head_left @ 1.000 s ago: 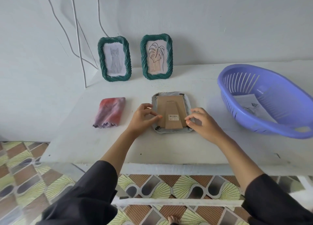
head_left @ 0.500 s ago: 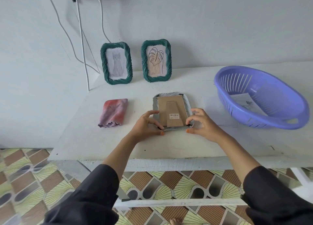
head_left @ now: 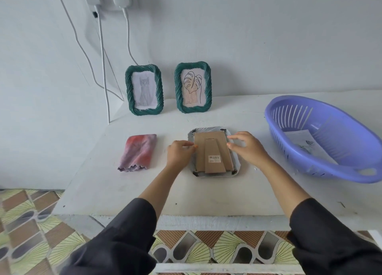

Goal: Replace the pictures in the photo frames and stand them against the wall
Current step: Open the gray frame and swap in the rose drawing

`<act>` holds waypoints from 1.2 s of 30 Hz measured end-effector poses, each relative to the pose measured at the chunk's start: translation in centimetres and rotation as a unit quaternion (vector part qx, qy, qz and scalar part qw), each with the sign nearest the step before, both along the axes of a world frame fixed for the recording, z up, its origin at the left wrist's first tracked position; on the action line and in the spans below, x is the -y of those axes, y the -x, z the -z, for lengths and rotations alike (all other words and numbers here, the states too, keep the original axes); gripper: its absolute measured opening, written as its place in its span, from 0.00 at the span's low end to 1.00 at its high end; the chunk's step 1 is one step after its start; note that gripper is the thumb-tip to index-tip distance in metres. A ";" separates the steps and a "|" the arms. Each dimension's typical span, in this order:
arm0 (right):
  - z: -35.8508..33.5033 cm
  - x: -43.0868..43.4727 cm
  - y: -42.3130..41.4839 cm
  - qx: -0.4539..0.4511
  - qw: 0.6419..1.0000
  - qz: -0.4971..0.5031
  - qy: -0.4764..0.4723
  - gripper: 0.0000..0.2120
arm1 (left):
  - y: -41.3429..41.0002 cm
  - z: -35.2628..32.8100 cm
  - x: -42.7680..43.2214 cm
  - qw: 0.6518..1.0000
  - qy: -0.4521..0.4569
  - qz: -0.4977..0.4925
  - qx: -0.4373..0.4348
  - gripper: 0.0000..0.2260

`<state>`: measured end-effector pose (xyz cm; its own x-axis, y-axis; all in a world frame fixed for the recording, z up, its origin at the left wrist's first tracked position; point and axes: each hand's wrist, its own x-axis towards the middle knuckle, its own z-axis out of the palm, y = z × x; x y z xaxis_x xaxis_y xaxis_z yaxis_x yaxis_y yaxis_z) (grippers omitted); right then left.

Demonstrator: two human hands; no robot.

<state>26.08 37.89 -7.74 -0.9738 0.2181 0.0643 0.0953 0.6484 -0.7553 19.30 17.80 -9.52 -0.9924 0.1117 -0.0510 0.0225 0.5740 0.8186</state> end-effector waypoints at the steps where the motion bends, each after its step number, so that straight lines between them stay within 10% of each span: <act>1: 0.3 0.1 0.7 0.004 1.000 0.007 -0.006 0.16 | 0.2 0.0 -0.5 1.000 0.010 -0.019 0.001 0.11; 36: 3.3 0.4 1.5 -0.005 0.996 0.045 -0.073 0.18 | 0.8 -3.4 -3.4 0.992 -0.098 -0.043 0.068 0.12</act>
